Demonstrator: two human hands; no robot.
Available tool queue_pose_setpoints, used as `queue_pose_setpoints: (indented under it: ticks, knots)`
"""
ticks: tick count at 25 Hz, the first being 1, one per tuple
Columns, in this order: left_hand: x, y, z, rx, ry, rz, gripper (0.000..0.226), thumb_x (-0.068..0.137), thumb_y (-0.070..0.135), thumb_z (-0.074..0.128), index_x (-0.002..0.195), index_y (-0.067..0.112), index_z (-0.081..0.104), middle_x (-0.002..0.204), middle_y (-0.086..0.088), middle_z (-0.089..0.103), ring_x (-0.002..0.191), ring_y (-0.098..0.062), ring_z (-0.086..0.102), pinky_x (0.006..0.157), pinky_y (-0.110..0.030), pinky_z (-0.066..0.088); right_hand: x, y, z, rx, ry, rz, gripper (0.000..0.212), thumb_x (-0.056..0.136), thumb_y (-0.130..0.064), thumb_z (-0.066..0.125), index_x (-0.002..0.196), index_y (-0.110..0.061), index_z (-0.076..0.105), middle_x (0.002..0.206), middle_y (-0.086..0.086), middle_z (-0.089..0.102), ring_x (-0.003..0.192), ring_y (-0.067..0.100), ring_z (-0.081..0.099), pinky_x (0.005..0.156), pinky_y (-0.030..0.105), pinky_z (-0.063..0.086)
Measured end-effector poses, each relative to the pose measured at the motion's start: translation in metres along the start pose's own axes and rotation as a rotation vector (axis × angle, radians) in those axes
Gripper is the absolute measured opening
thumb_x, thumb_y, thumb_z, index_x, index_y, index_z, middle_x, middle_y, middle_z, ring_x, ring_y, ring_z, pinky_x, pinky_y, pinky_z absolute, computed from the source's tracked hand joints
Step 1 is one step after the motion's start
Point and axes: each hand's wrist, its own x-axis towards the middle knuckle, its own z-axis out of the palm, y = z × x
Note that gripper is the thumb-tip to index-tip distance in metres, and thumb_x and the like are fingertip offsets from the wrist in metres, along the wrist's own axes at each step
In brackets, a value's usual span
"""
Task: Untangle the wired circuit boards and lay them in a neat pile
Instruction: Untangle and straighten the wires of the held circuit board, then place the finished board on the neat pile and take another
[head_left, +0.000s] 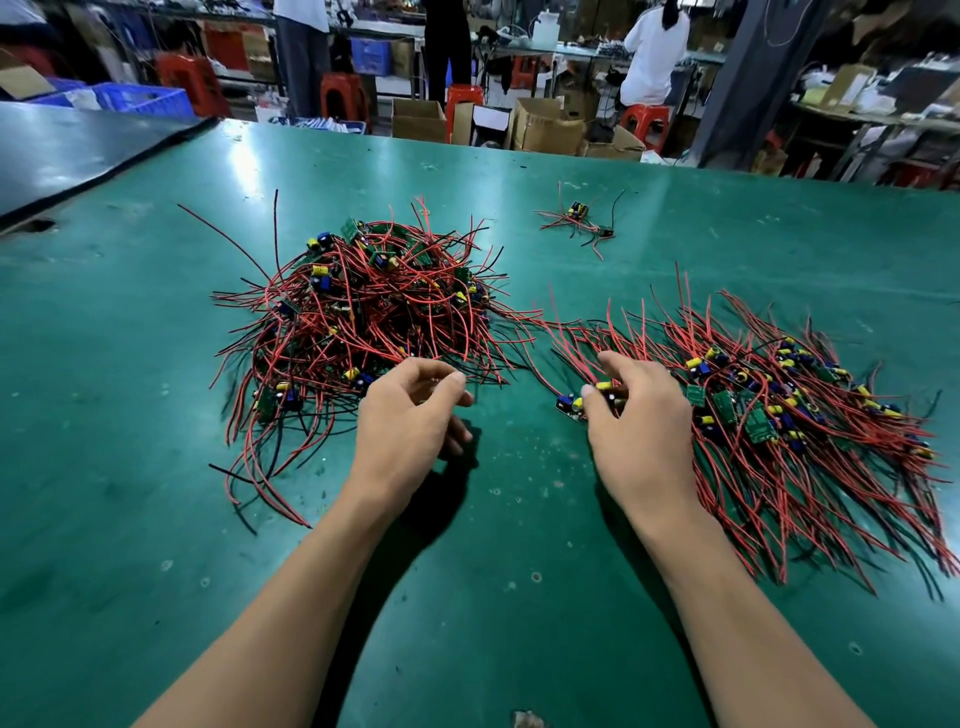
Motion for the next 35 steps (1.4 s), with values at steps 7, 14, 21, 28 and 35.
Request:
queue_pose_setpoints:
  ticks: [7,14,21,28,35]
  knots:
    - [0.004,-0.003,-0.001,0.114,0.058,-0.066,0.06,0.097,0.009,0.052,0.152,0.012,0.028,0.082,-0.011,0.074,0.042,-0.026,0.062,0.036,-0.024,0.044,-0.017,-0.016,0.016,-0.021,-0.142,-0.301,0.024,0.092,-0.019,0.07,0.115,-0.01,0.072,0.108,0.001,0.065,0.108,0.016,0.052,0.097,0.018,0.033]
    - [0.008,-0.004,-0.007,0.129,0.195,-0.083,0.044,0.097,0.015,0.052,0.141,0.017,0.044,0.07,-0.005,0.072,0.036,-0.023,0.058,0.03,-0.022,0.037,-0.013,0.002,0.026,-0.138,-0.296,-0.16,0.028,0.092,-0.032,0.068,0.114,-0.015,0.073,0.113,-0.001,0.063,0.112,0.019,0.052,0.1,0.032,0.042]
    - [0.021,-0.005,-0.025,0.134,0.304,-0.137,0.038,0.098,0.019,0.052,0.135,0.016,0.042,0.087,-0.009,0.07,0.043,-0.025,0.065,0.035,-0.027,0.044,-0.009,0.001,0.028,0.038,-0.232,-0.081,0.015,0.092,-0.023,0.069,0.101,-0.013,0.077,0.103,-0.001,0.069,0.101,0.017,0.06,0.096,0.03,0.045]
    - [0.029,0.002,-0.031,0.051,0.09,-0.198,0.007,0.098,0.028,0.059,0.099,0.022,0.058,0.084,-0.013,0.073,0.043,-0.022,0.062,0.036,-0.025,0.046,-0.01,0.001,0.027,0.125,-0.193,-0.043,0.013,0.092,-0.022,0.07,0.097,-0.014,0.078,0.098,-0.002,0.071,0.094,0.012,0.062,0.091,0.024,0.045]
    - [0.04,0.004,-0.024,-0.175,0.147,-0.308,0.025,0.1,0.021,0.056,0.106,-0.003,0.057,0.075,-0.016,0.061,0.036,-0.013,0.051,0.038,-0.019,0.043,-0.008,0.001,0.03,0.134,-0.193,-0.048,0.013,0.092,-0.022,0.069,0.097,-0.013,0.078,0.099,0.0,0.072,0.096,0.016,0.064,0.093,0.031,0.048]
